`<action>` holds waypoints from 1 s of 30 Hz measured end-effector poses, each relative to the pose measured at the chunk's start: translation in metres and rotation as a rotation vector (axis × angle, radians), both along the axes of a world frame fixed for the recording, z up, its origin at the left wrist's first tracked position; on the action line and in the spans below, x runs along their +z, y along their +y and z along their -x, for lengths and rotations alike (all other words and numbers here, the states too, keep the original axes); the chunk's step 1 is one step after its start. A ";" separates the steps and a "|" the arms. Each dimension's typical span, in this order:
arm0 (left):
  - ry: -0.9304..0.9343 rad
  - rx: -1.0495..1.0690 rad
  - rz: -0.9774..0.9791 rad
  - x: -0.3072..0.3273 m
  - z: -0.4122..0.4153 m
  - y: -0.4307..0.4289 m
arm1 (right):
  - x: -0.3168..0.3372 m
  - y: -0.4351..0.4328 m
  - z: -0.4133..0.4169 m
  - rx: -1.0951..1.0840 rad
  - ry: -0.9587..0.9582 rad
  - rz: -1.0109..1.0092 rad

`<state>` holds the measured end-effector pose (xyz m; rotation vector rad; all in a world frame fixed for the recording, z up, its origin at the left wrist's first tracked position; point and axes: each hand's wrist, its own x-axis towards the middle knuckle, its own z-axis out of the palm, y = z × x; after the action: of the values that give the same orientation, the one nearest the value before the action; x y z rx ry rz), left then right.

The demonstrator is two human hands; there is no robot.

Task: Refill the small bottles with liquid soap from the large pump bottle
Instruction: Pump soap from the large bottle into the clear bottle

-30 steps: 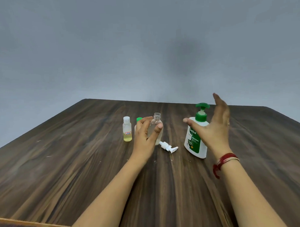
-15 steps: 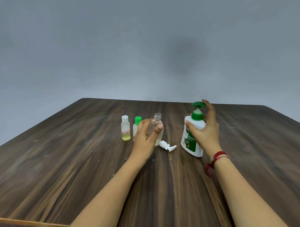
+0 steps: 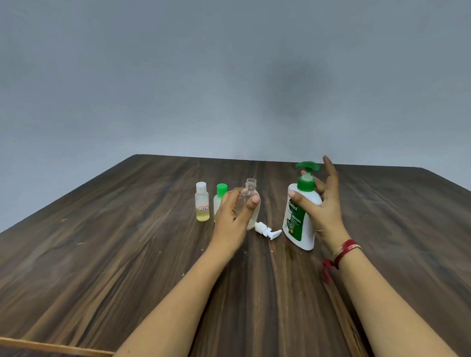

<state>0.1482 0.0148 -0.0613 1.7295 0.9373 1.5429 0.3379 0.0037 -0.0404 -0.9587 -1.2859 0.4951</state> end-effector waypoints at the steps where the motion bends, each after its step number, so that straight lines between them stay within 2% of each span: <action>1: -0.007 -0.006 0.002 0.000 0.000 0.000 | 0.000 0.000 0.000 0.019 -0.016 0.000; 9: -0.075 -0.005 0.013 0.007 0.003 -0.005 | 0.000 -0.003 0.007 -0.059 -0.188 -0.065; 16: -0.022 -0.014 0.001 0.002 0.000 -0.004 | 0.002 -0.007 0.013 -0.162 -0.331 -0.095; 23: -0.016 -0.080 -0.035 0.009 -0.004 -0.013 | 0.010 -0.016 0.027 -0.094 -0.542 -0.085; 30: 0.026 -0.106 -0.031 0.005 -0.004 -0.011 | 0.011 -0.021 0.035 -0.068 -0.572 -0.116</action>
<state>0.1521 0.0039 -0.0561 1.7954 0.8251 1.4773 0.3031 -0.0168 -0.0292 -1.0828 -1.7628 0.0850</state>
